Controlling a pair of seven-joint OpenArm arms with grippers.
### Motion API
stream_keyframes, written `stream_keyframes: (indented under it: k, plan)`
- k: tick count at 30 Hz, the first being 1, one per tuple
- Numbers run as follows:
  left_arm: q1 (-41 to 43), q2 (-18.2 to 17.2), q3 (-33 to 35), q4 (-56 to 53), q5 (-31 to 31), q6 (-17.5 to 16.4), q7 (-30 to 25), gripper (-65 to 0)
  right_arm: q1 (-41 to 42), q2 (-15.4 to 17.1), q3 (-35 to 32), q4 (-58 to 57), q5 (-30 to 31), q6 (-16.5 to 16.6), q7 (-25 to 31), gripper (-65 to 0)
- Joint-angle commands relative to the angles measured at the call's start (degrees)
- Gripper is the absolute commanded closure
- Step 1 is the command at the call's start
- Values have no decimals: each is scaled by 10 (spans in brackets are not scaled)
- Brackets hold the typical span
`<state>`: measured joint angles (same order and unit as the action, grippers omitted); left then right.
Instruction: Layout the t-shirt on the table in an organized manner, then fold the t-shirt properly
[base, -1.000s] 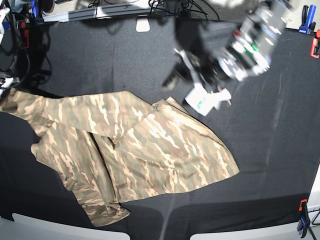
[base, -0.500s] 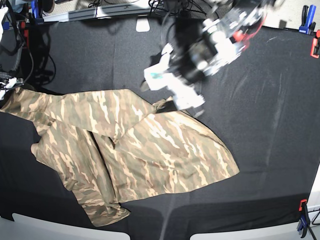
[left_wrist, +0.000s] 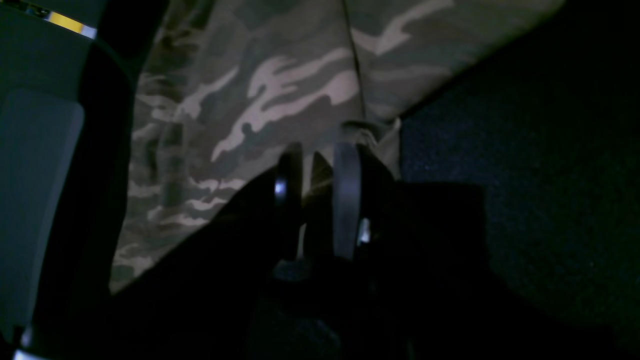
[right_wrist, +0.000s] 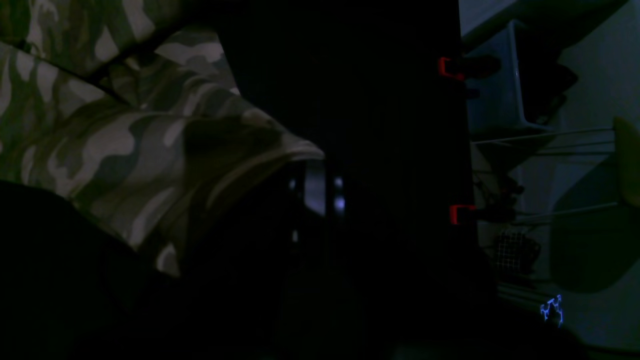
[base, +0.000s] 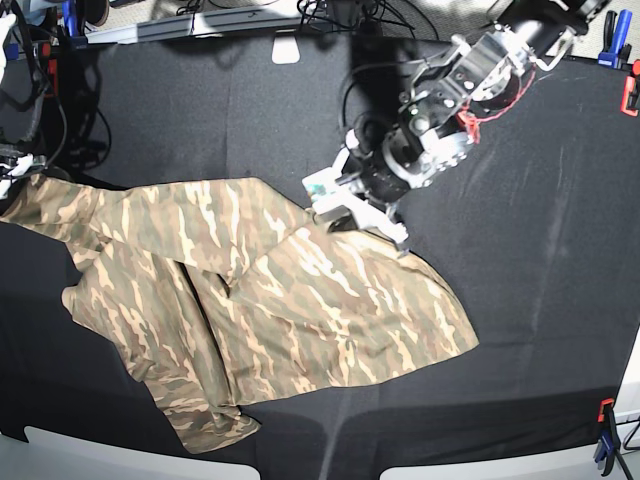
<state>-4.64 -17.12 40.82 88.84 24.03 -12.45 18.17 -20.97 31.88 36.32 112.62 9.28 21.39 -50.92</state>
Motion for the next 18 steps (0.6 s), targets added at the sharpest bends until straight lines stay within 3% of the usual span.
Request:
stream_keyframes:
  k: [1,10,18]
  plan:
    - [-9,1,-2,7,-1,7,-10,-90,3,13,5,10,0,-3,7,0]
    - [-8,1,-2,4,-30,-15,54,-221,3,13,5,10,0,-3,7,0]
    - [-8,1,-2,7,-46,-21,72,-231,3,13,5,10,0,-3,7,0]
